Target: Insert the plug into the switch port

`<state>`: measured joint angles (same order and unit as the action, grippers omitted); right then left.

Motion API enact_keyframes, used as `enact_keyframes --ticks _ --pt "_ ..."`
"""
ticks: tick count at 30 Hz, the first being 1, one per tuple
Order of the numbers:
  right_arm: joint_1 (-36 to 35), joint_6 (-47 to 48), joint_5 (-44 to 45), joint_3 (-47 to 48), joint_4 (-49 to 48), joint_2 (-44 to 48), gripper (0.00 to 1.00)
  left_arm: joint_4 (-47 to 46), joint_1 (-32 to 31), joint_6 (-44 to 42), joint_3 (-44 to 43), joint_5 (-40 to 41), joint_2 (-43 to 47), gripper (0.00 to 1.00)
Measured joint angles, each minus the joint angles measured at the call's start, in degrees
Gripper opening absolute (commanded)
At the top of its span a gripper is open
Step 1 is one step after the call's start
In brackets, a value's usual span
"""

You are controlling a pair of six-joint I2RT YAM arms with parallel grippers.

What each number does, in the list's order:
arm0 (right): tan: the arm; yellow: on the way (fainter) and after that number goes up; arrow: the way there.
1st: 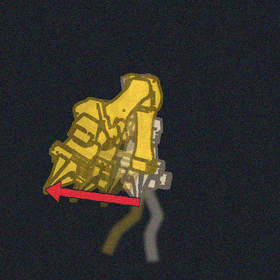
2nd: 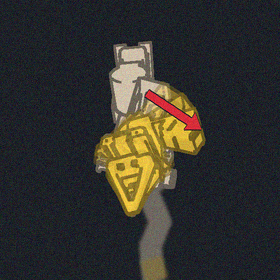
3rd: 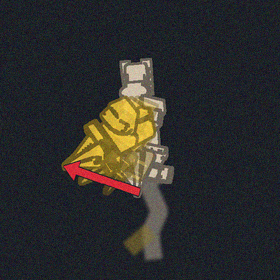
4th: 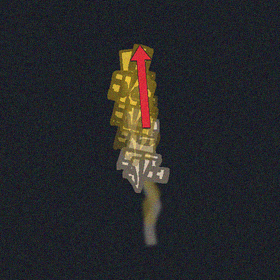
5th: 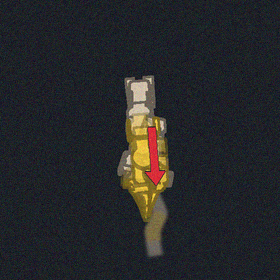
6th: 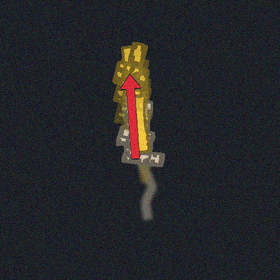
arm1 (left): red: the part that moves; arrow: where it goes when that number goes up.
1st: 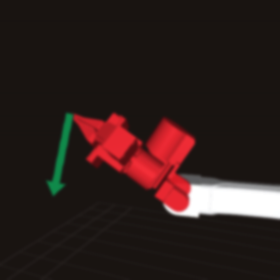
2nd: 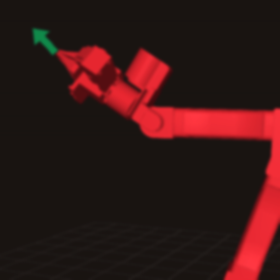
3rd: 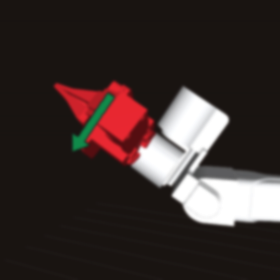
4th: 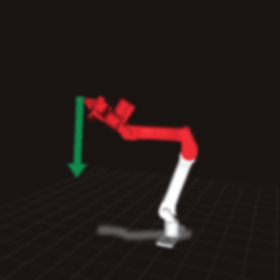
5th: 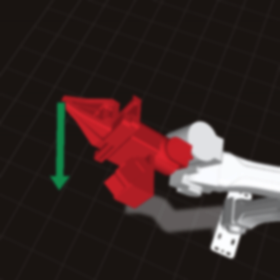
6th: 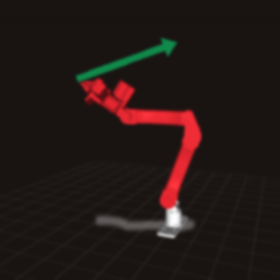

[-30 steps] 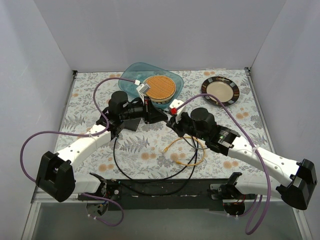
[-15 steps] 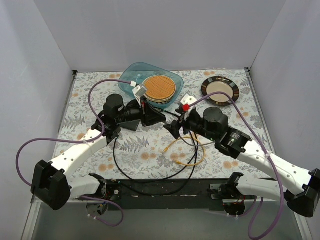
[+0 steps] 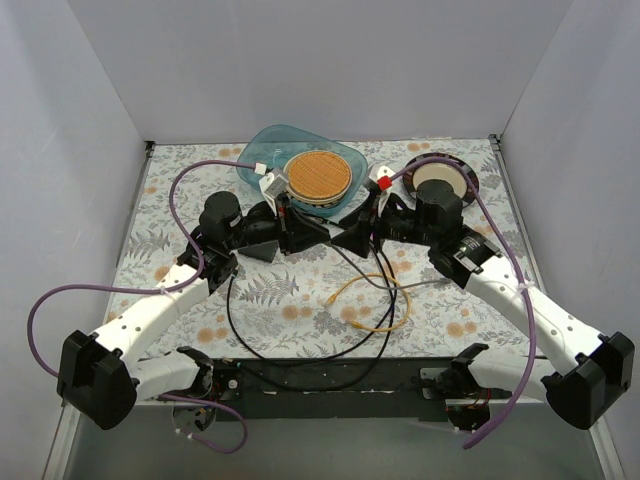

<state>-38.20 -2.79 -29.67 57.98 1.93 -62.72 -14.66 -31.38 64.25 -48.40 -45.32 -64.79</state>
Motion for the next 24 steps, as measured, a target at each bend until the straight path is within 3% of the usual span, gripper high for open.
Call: enact_keyframes --ticks 6,18,24 --pt "0.50 -0.13 -6.75 0.37 0.28 -2.38 0.54 0.02 0.00 -0.20 0.04 0.35 0.28 0.00" --pt "0.70 -1.38 -10.71 0.35 -1.29 -3.67 0.45 0.02 0.00 -0.17 0.04 0.55 0.61 0.00" --pt "0.70 -3.28 -11.96 0.24 -4.94 -5.07 0.35 -0.50 0.00 -0.13 0.04 0.55 0.72 0.00"
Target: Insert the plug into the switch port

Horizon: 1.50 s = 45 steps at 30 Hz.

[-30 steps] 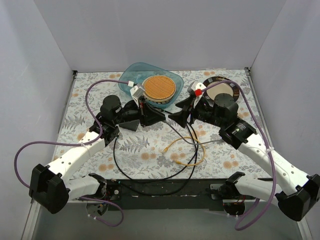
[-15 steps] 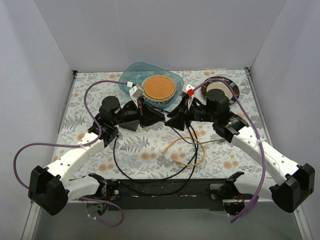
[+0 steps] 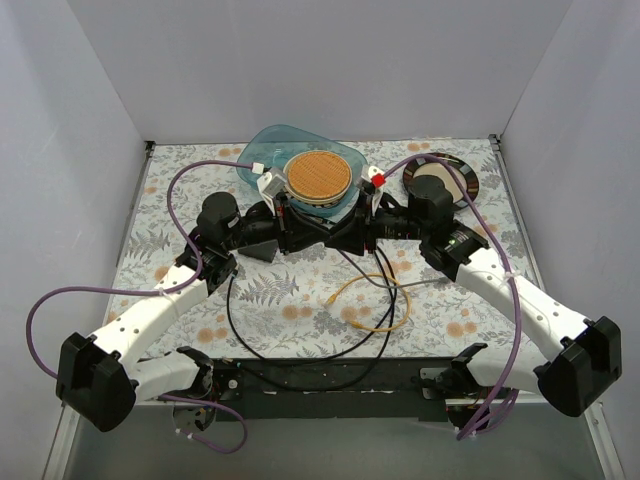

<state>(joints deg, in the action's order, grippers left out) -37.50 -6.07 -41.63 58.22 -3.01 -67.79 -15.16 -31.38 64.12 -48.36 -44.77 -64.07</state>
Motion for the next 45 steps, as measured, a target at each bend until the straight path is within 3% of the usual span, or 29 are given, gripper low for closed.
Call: enact_keyframes --ticks 9,11,14,15,18,21,28,32,45 --pt "0.28 -1.29 -4.09 0.00 -2.19 -2.82 0.18 -0.28 0.17 0.26 0.24 0.90 0.46 0.00" --pt "0.31 -1.16 -4.72 0.00 -2.38 -2.84 0.02 -0.31 0.17 0.48 0.35 1.05 0.70 0.00" --pt "0.31 -0.68 -5.09 0.00 -2.78 -2.84 0.01 -0.33 0.17 0.85 0.55 1.49 1.20 0.03" --pt "0.31 -0.57 -5.09 -0.02 -2.78 -2.82 0.01 -0.33 0.17 0.90 0.63 1.62 1.31 0.35" --pt "0.31 -0.44 -5.01 -0.83 -3.02 -2.29 0.01 -0.35 0.17 0.81 0.85 2.71 1.40 0.98" --pt "0.24 0.79 -2.80 -1.68 -1.09 -1.18 0.01 0.09 0.00 1.70 0.92 5.70 2.16 0.98" --pt "-0.44 7.96 7.23 -1.75 6.12 2.97 0.01 2.32 -0.24 7.13 0.96 23.02 8.76 0.98" --pt "-2.67 12.63 14.25 -1.95 7.87 5.31 0.01 2.67 -0.24 8.17 0.96 28.61 9.94 0.98" --pt "-10.05 23.02 31.47 -9.62 5.46 10.54 0.01 -4.87 -0.24 4.63 3.08 27.36 1.27 0.98"
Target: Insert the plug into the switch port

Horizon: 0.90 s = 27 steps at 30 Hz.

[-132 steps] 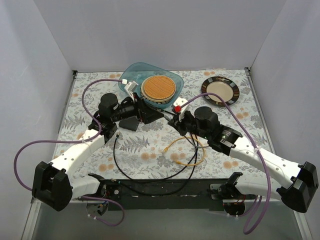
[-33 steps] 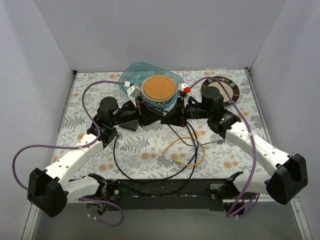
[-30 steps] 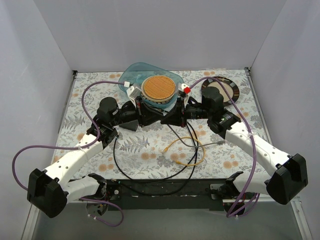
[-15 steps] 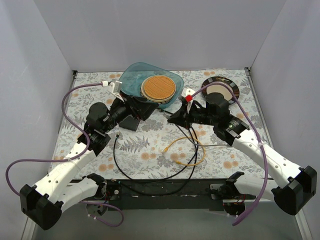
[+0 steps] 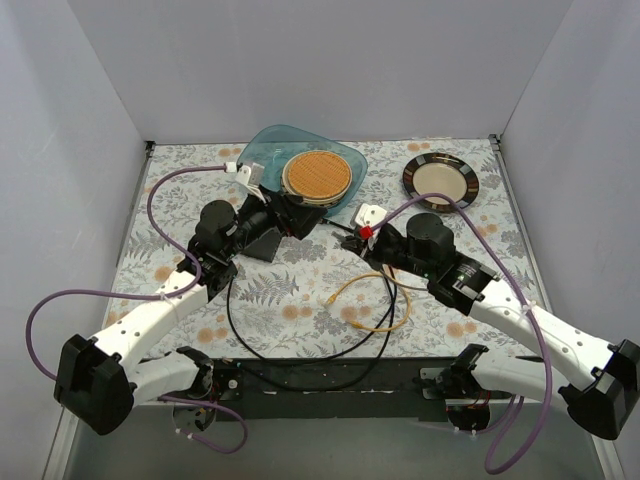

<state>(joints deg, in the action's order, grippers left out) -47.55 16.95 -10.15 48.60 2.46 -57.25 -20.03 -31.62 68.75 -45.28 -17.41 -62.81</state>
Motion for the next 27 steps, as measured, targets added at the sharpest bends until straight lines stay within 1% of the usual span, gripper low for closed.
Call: enact_keyframes --ticks 7,11,14,18,21,25,27 --pt "-0.09 1.36 2.71 -0.42 -2.49 0.55 0.01 -4.02 0.00 -2.34 1.01 -1.97 -0.11 0.98" --pt "-0.09 1.42 2.25 -0.31 -2.54 -0.52 0.01 -5.11 0.00 -3.56 1.01 -4.63 -0.33 0.97" --pt "-0.09 1.46 0.42 1.62 -0.15 -3.02 0.01 -5.55 0.00 -4.22 1.01 -6.78 -0.31 0.96" --pt "-0.07 1.49 -4.26 6.95 4.39 -6.95 0.01 -5.64 0.00 -4.81 1.01 -8.98 0.70 0.90" --pt "0.39 1.27 -9.20 10.64 6.73 -8.81 0.01 -5.55 0.00 -4.98 1.01 -10.47 2.89 0.87" --pt "2.29 0.04 -18.45 12.83 8.07 -9.20 0.01 -4.20 0.00 -5.62 1.01 -12.09 6.16 0.83" --pt "4.26 -1.07 -23.91 13.33 8.02 -9.27 0.01 -2.73 0.00 -6.14 1.01 -12.63 7.72 0.80"
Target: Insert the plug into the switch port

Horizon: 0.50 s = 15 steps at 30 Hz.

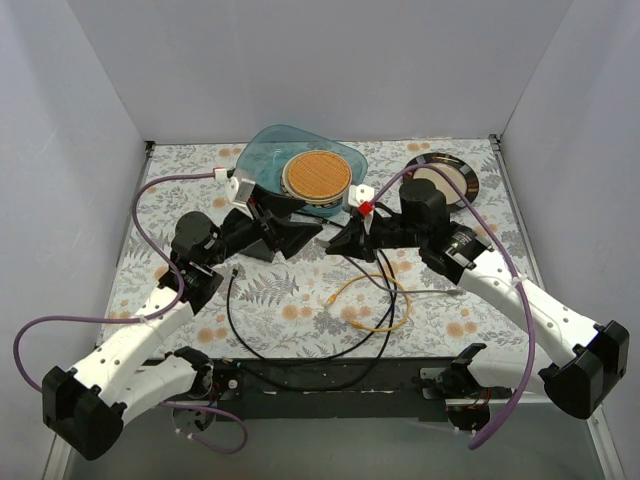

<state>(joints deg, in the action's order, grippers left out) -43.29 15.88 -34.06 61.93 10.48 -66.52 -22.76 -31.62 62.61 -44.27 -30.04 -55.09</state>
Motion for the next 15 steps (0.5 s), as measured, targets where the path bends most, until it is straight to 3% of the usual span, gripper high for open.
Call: enact_keyframes --ticks 1,5,15 --pt "1.05 -0.83 -2.91 0.13 -0.09 -0.02 0.01 0.74 0.00 -0.26 0.00 -0.28 0.72 0.73" --pt "4.24 -4.48 -12.83 0.15 -1.64 -0.17 0.01 3.08 0.00 -1.05 -0.02 -1.86 2.99 0.63" --pt "5.42 -12.79 -25.31 0.17 -8.59 -0.48 0.01 3.02 0.00 0.07 -0.72 -13.44 1.01 0.62"
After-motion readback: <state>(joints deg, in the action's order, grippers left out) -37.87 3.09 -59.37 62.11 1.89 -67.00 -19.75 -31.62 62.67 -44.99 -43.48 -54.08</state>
